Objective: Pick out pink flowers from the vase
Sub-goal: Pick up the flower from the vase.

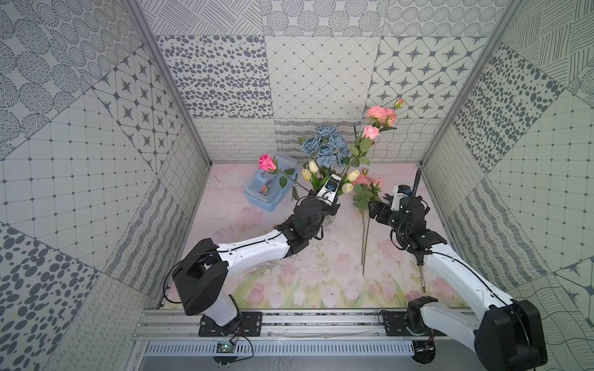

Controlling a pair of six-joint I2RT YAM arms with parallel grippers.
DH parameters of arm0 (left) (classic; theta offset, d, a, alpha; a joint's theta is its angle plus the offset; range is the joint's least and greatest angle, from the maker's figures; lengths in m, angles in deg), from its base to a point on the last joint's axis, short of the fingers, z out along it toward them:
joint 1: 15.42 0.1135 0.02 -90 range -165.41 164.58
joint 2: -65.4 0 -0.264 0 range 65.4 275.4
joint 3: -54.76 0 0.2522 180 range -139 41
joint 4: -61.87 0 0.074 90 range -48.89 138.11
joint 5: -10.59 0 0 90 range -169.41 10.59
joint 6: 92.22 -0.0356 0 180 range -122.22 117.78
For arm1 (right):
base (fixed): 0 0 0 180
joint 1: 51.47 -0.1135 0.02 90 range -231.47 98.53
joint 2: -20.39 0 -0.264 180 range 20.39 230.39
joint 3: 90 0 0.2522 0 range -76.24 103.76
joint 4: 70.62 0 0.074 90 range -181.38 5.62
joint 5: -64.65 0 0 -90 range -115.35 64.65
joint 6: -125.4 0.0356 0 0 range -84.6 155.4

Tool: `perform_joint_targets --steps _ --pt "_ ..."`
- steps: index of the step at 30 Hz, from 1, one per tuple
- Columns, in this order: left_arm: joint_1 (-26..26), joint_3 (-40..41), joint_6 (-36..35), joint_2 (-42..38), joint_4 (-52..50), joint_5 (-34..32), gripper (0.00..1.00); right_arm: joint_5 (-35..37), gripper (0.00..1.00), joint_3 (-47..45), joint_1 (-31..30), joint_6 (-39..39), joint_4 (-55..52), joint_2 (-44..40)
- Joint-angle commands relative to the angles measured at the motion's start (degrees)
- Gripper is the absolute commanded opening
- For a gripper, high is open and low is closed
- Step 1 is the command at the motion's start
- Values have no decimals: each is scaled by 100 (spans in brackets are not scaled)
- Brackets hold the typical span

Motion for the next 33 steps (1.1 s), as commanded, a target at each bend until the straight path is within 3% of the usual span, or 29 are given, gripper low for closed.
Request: perform_joint_targets --steps 1,7,14,23,33 --pt "221 -750 131 -487 -1278 946 26 -421 87 50 -44 -142 460 -322" --pt "688 -1937 761 -952 -2952 2145 27 -1597 89 405 -270 -276 439 -899" --pt "733 -3252 951 -1026 -4817 3745 26 -2439 91 858 -1079 -819 337 -1574" --pt "734 -3216 1585 -1175 -4816 6156 24 -3259 90 1292 -1653 -823 695 -1541" --pt "739 -2655 2200 -1285 -3880 6895 21 -3585 86 1196 -2121 -443 1549 -1220"
